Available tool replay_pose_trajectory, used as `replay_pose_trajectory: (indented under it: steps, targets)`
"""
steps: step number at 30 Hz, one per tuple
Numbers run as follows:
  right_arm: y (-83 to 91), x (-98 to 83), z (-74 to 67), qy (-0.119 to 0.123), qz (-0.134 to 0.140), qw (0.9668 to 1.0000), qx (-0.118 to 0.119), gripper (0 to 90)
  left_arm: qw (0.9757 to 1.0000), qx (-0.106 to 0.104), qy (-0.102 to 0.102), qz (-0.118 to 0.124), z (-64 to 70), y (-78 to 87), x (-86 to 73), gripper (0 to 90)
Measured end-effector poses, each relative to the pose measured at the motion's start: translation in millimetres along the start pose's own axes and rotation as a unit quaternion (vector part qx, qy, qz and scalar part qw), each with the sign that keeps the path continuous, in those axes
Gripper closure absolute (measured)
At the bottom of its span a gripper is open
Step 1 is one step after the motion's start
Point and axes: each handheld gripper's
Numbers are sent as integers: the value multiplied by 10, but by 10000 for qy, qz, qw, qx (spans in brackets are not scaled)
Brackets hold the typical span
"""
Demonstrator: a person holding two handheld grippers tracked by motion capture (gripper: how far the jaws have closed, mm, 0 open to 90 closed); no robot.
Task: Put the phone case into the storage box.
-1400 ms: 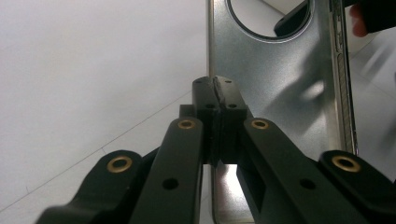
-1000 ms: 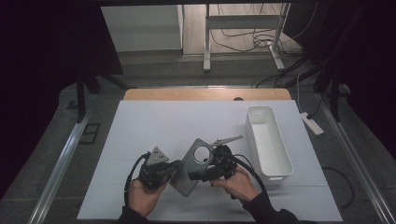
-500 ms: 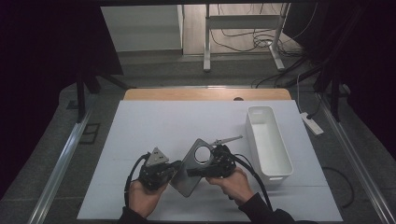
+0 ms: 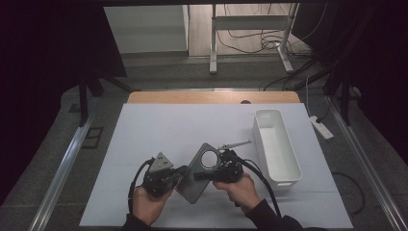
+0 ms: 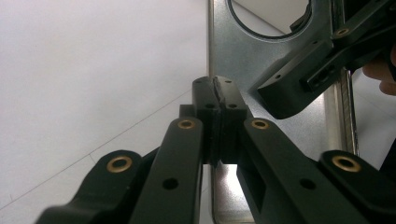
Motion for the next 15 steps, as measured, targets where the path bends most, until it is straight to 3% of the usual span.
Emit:
replay_pose_trajectory:
  steps: [6,13,15]
  targets:
    - [7,-1,23,-147,70,9998,80,803,10000,-63,2,4,-8,2,-3,883]
    - [28,-1,32,-218,104,9997,-6,863,9998,-183,10,49,-15,5,-9,847]
    - [26,-5,26,-182,97,9998,-51,864,9998,-200,18,80,-23,10,-6,757]
Point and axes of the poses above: each handheld gripper's, and its own axes: y roughly backward along the jaws, x roughly out of its top, z roughly to its right, and after that the axes turned 11 degrees about z, right-handed
